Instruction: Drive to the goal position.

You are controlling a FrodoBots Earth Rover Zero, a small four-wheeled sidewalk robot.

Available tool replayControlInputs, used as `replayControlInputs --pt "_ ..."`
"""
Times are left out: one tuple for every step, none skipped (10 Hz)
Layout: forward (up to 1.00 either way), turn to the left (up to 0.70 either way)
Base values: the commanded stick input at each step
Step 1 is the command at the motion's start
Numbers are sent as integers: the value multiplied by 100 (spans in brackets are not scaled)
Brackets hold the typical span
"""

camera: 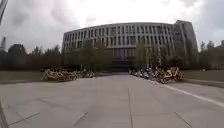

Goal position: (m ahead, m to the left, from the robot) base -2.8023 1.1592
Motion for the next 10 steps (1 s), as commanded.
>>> replayControlInputs --pt "70 0" --pt "70 0" --pt "70 0" --pt "70 0" --pt "70 0" --pt "70 0" --pt "70 0" --pt "70 0" --pt "70 0" --pt "70 0"
